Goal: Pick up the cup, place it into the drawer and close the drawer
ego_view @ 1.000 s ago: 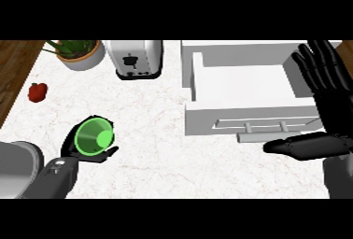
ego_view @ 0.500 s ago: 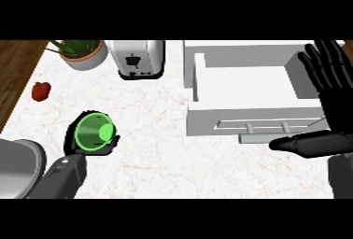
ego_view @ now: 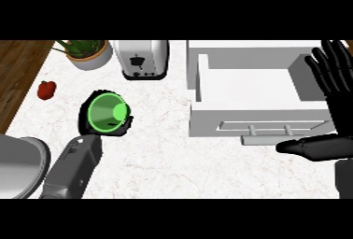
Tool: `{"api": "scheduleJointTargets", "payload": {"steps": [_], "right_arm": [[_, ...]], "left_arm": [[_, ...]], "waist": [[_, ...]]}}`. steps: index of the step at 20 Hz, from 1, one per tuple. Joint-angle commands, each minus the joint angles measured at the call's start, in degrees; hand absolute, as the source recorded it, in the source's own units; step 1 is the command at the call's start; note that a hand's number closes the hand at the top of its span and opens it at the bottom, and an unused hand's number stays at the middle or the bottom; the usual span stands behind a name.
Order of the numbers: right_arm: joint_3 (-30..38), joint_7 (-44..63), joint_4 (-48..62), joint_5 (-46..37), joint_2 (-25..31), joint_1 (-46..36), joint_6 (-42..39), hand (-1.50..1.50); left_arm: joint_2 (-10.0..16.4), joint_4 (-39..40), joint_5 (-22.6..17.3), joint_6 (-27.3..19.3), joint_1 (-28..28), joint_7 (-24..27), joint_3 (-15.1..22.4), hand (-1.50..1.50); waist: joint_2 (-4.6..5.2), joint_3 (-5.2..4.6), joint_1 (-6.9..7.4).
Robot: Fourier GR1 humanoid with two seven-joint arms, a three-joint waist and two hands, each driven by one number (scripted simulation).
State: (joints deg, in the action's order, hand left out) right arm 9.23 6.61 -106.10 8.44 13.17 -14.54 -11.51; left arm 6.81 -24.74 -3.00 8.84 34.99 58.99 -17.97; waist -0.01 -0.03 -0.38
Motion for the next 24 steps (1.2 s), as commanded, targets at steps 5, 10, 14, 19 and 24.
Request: {"api": "scheduleJointTargets", "payload": {"steps": [5, 10, 14, 19, 24], "right_arm": [[0.9, -1.4, 0.0, -1.1, 0.5, 1.2, 0.1, -1.50], [1.3, -0.8, 1.5, -0.4, 0.2, -0.5, 0.4, -1.50], [-1.7, -2.1, -0.3, -3.3, -2.2, 1.2, 1.9, -1.50], [0.3, -1.4, 4.6, -2.0, -0.1, -2.7, 0.7, -1.50], [-1.4, -3.0, 1.4, -2.0, -1.3, 0.3, -0.2, -1.50]], "left_arm": [[-5.5, -14.7, 0.0, -2.6, 7.5, -11.8, 5.2, 1.50], [-6.7, -19.6, -1.6, -7.5, 16.5, -23.9, 8.6, 1.50], [-6.8, -21.7, -3.0, -12.4, 21.6, -32.4, 12.3, 1.50], [-6.8, -18.5, -6.1, -21.1, 29.6, -37.3, 18.2, 1.50], [-6.8, -7.9, -9.5, -26.1, 35.9, -40.9, 22.2, 1.50]], "waist": [[-0.63, 0.12, 1.21], [-0.41, 0.09, 0.61], [-0.32, 0.06, 0.10], [0.13, 0.05, -0.88], [0.60, 0.09, -2.98]]}}
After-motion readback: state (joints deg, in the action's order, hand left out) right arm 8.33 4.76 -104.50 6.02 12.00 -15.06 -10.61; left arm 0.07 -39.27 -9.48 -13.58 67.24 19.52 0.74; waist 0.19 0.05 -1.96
